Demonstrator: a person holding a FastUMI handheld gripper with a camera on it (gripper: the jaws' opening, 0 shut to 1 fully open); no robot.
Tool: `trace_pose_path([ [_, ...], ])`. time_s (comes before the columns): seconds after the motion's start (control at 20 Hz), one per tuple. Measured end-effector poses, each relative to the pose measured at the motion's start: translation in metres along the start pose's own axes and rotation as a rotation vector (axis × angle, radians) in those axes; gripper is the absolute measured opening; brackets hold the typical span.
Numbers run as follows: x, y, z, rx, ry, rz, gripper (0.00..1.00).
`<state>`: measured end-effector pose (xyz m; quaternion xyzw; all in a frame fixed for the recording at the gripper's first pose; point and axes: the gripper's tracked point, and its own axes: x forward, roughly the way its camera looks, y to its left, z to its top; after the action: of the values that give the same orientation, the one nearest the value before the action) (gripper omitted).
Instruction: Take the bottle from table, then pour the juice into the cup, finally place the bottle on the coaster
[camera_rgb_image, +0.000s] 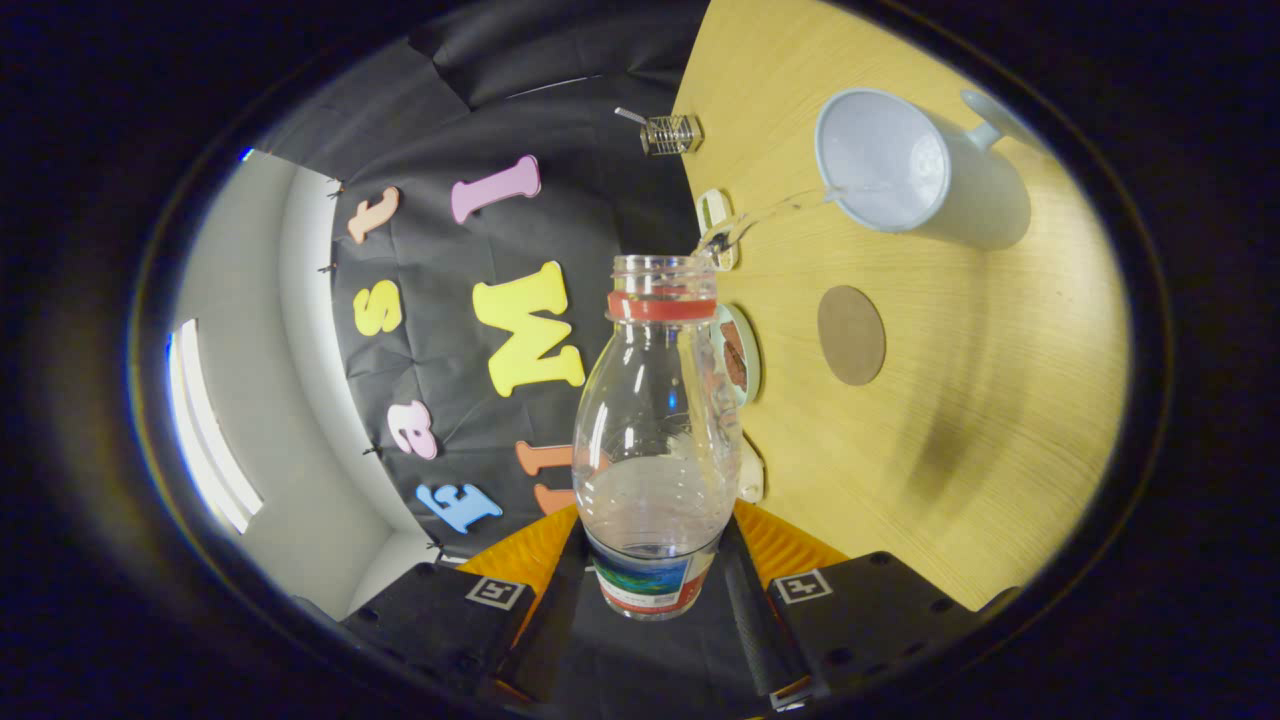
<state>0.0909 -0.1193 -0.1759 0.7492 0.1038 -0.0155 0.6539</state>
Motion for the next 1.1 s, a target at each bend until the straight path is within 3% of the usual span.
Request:
trace_pose_path([
  [1.1, 0.002, 0.035, 0.007, 0.099, -0.013, 0.045, 0.75],
])
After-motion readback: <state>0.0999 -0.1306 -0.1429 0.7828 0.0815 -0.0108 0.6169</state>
